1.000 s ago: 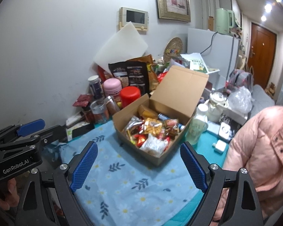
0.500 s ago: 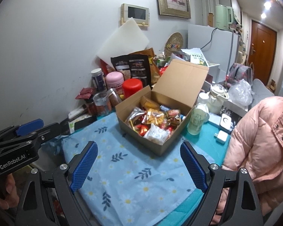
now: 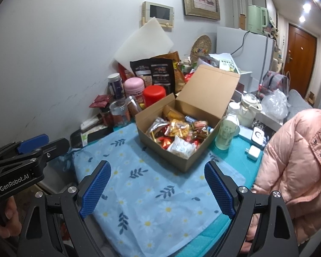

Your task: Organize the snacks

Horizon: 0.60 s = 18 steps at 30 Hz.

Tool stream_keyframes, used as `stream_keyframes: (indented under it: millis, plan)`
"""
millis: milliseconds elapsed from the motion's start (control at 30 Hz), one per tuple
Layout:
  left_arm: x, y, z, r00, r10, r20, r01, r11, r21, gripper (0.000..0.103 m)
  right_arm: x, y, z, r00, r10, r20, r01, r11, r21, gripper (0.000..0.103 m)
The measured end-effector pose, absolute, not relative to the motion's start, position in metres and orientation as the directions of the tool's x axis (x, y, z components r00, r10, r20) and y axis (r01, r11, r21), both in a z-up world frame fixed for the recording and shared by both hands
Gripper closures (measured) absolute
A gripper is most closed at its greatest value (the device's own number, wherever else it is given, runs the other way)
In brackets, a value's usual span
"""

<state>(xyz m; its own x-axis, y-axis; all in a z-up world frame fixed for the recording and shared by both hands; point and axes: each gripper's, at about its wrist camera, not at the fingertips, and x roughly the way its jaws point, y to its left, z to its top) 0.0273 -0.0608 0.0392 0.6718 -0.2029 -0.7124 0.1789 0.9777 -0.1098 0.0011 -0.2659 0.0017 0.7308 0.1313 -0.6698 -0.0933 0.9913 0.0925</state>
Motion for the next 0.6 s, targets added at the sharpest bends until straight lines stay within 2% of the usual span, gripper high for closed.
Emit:
stream_keyframes:
  millis: [600]
  plan:
    - [0.0247,-0.0556,0.0393,0.675,-0.175,-0.717,0.154,0.983,-0.095,0.043,0.0036,-0.2569,0.0023,0.726,0.144,-0.672,-0.114,0.989,0.089,0.013]
